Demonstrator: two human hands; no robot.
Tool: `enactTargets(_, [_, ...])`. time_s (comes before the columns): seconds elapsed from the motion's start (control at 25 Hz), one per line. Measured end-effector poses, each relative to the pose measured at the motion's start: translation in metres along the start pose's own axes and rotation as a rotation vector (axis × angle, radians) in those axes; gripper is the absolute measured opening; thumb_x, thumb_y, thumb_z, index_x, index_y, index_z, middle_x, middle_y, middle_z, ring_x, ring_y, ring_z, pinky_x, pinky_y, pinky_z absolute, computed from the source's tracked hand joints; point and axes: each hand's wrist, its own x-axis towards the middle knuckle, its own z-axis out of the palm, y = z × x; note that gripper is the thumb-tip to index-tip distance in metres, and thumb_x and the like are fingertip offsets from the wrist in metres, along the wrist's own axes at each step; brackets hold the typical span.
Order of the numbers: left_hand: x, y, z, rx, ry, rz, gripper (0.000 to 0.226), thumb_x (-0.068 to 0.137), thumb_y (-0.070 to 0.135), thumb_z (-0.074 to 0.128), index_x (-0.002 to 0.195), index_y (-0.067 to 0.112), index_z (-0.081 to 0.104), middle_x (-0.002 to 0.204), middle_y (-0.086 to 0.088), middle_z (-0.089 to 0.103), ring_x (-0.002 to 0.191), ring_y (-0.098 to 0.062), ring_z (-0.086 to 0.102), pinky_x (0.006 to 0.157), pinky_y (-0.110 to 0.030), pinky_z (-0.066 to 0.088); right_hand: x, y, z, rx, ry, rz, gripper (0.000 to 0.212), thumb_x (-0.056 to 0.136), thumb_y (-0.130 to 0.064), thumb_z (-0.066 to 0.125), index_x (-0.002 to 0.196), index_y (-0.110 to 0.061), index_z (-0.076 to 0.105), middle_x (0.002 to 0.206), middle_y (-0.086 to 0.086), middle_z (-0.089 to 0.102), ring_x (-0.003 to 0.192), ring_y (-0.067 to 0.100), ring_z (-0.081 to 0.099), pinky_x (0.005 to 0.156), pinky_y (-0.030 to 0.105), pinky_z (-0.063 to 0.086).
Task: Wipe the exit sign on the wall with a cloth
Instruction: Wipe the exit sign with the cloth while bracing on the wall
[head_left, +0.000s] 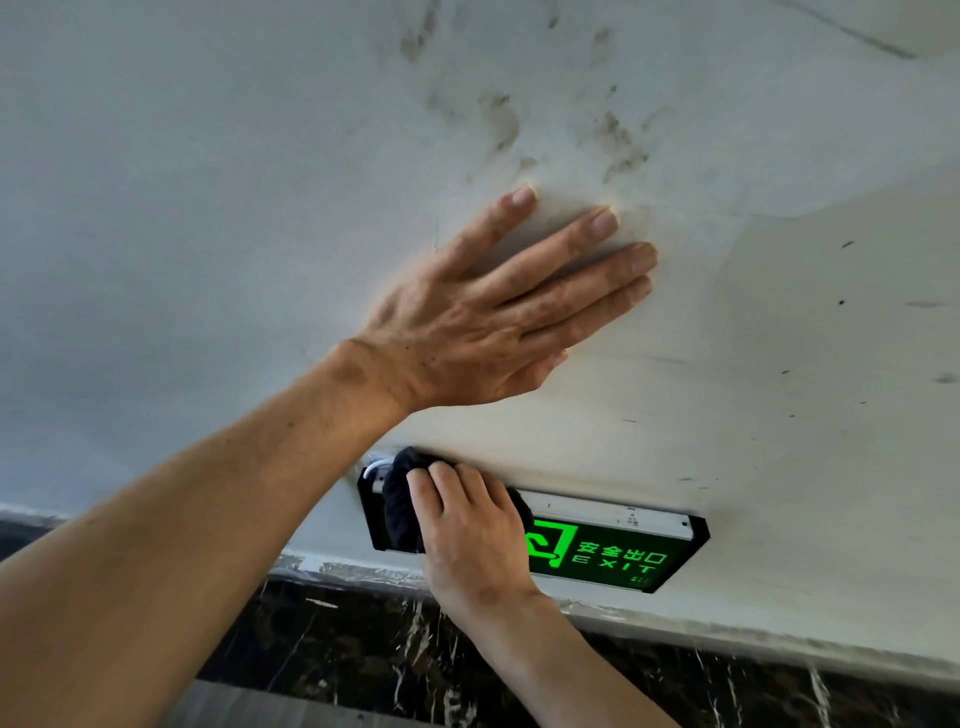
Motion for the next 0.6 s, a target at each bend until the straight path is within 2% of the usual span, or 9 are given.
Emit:
enactTargets(0.4, [-0.004,-0.001,0.003,0.035,-0.014,-0.002,0.059,0.099,0.030,0.046,0.156,0.014,0.044,0.160,-0.002,0.039,0.144,-0.028,0.039,0.123,-0.052,0.014,-0.023,0.036,-0.012,0.019,-0.074,0.085,0.063,0.051,-0.017,0.084,0.110,-0.014,0.064,0.100,0.001,0.068,0.089,0.024,0.065,0.083,0.035,0.056])
enactTargets(0.6, [-0.006,0.000,0.006,0.053,-0.024,0.002,0.061,0.098,0.032,0.046,0.157,0.014,0.043,0.160,-0.003,0.037,0.146,-0.029,0.036,0.125,-0.053,0.012,-0.033,0.052,-0.018,-0.004,-0.050,0.108,0.056,0.053,-0.012,0.082,0.107,-0.013,0.067,0.098,0.003,0.069,0.088,0.026,0.066,0.082,0.037,0.056])
